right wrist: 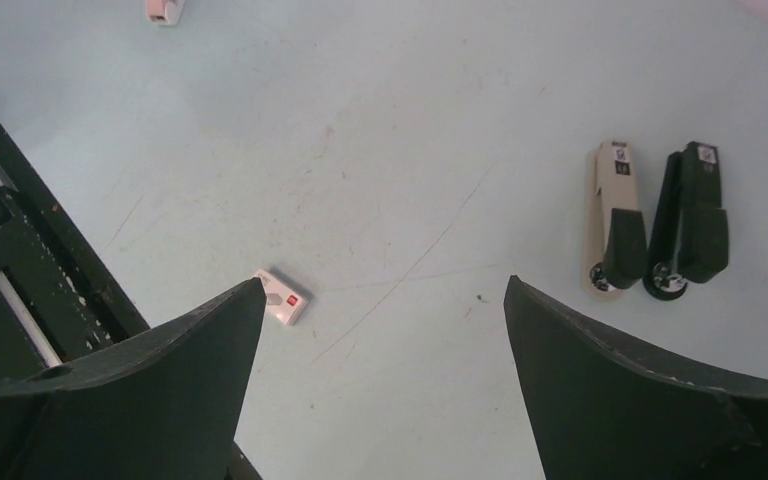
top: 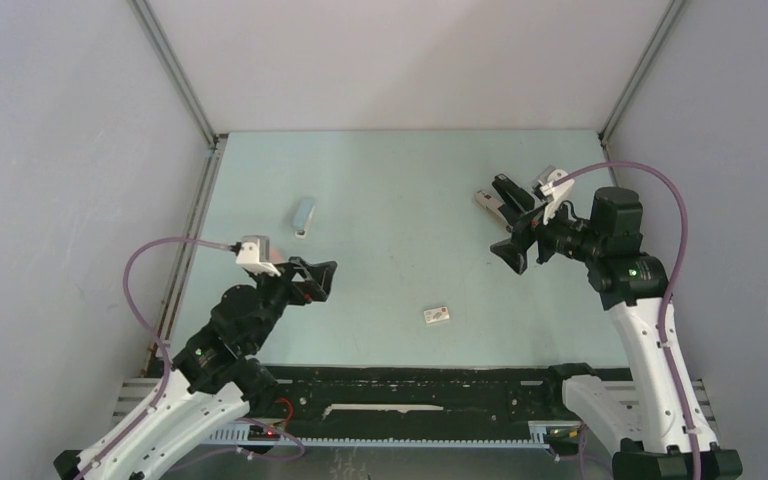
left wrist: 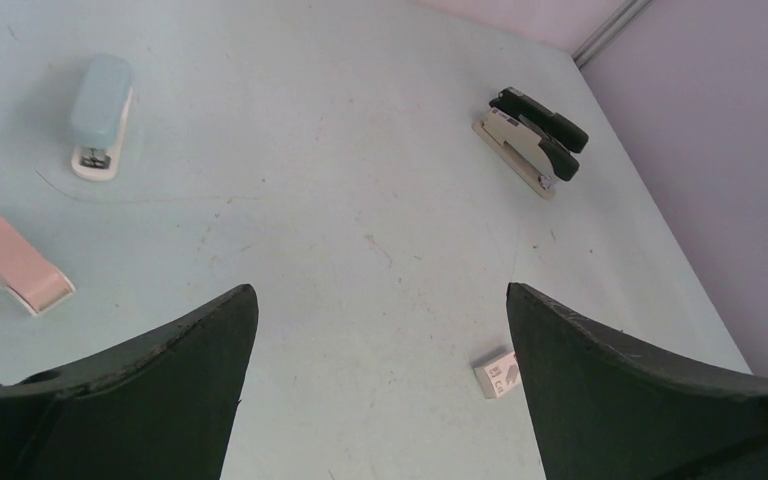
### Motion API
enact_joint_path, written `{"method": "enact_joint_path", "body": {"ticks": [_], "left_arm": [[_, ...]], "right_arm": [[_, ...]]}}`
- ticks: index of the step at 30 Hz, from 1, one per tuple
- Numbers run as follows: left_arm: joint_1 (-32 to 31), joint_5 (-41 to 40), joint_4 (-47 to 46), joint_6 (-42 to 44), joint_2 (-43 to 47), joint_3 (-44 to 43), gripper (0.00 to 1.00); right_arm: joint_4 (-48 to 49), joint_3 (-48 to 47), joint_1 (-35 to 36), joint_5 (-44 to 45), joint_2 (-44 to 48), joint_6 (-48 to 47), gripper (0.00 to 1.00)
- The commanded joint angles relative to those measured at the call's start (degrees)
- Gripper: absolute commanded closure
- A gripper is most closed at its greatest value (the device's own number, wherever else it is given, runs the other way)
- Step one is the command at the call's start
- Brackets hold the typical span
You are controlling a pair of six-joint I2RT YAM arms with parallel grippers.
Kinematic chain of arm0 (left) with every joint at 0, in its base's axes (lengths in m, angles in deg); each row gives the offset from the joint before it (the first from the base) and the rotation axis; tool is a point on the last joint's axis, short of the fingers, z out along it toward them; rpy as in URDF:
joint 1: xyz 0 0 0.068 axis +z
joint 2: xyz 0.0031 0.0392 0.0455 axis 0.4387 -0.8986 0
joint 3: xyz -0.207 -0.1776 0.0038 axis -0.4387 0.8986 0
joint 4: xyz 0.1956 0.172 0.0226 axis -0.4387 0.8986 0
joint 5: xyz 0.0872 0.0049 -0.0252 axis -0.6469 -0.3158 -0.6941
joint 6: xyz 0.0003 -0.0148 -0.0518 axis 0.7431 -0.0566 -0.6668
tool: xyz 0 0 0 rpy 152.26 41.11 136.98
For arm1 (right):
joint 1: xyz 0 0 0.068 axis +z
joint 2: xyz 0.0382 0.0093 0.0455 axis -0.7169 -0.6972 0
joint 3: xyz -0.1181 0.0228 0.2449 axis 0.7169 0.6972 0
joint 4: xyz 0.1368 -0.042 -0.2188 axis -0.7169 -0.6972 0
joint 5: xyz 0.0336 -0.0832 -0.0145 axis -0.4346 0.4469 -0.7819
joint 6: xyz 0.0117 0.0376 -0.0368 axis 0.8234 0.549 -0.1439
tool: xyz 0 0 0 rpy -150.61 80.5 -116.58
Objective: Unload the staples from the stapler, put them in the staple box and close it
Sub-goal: Reset both arms
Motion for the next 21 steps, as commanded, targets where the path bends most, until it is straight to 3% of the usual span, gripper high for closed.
{"method": "enact_joint_path", "body": {"ticks": [1, 15, 21], "left_arm": [[1.01, -0.43, 3.77, 4.75, -0.57, -6.77, 0.0], [1.32, -1.57, 14.96, 10.15, -2.15, -19.41, 0.0], [1.33, -4.26, 16.67, 11.07, -0.57, -18.76, 0.0]], "right_arm": [[3.73, -2.72, -0.73, -0.9, 2.82, 3.03, 0.0], [5.57, -2.74, -1.71, -6.8, 3.45, 8.26, 0.01], [5.85, -2.11, -1.98, -7.95, 3.89, 8.89, 0.0]]}}
